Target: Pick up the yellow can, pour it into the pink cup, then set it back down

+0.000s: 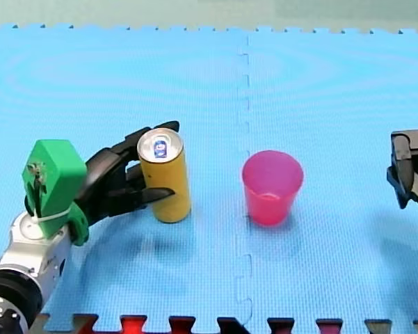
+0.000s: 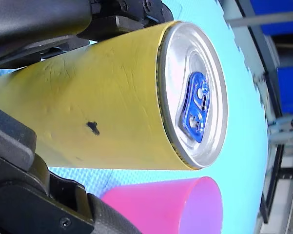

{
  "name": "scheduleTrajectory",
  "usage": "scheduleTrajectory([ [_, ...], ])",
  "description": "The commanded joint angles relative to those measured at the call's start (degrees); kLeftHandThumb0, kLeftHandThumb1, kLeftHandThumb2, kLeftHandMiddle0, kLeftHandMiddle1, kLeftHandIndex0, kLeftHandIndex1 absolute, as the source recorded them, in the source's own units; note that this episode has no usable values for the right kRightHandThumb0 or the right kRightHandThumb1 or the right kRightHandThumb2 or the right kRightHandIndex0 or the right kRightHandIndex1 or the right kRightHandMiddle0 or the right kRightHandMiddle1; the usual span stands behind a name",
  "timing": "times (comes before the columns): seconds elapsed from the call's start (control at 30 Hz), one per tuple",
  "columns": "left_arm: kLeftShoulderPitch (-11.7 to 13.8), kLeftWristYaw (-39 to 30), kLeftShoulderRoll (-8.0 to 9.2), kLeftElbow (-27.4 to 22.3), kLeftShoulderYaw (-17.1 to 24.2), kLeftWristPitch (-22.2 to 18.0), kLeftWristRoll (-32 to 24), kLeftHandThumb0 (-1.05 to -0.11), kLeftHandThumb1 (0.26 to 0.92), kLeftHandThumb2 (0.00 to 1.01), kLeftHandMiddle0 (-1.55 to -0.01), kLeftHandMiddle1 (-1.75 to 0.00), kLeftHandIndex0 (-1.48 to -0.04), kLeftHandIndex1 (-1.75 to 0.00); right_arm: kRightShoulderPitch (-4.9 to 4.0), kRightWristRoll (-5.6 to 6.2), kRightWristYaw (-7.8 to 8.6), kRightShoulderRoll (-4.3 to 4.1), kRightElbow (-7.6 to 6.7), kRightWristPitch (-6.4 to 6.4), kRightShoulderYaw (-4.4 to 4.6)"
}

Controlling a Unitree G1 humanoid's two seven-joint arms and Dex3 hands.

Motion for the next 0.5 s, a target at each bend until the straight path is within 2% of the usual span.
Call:
scheduleTrajectory([
  [0.0,0.5,2.5,-0.08,0.0,-1.1,-1.4,1.5,-0.883,0.682,0.00,-0.34,-0.02,-0.24,-0.01,0.52,0.38,-0.03,0.03,-0.49,-0.47,-0.15],
  [0.23,0.2,9.0,-0.95,0.4,-3.3,-2.0,4.6,-0.902,0.706,0.01,-0.39,-0.03,-0.27,-0.01,0.67,0.43,0.14,0.18,-0.65,-0.88,-0.09],
  [0.3,0.3,14.8,-1.62,0.3,-3.7,-2.2,5.8,-0.842,0.729,0.01,-0.57,-0.06,-0.44,-0.04,0.73,0.41,0.10,0.22,-0.61,-1.18,-0.10],
  [0.37,0.5,19.7,-2.75,0.1,-2.9,-2.2,5.4,-0.683,0.720,0.00,-0.80,-0.06,-0.67,-0.04,0.76,0.39,-0.01,0.27,-0.48,-1.63,-0.15],
  [0.47,0.5,22.9,-3.90,0.0,-1.1,-1.0,3.6,-0.481,0.729,0.01,-1.00,-0.07,-0.93,-0.05,0.76,0.32,-0.12,0.18,-0.32,-1.91,-0.21],
])
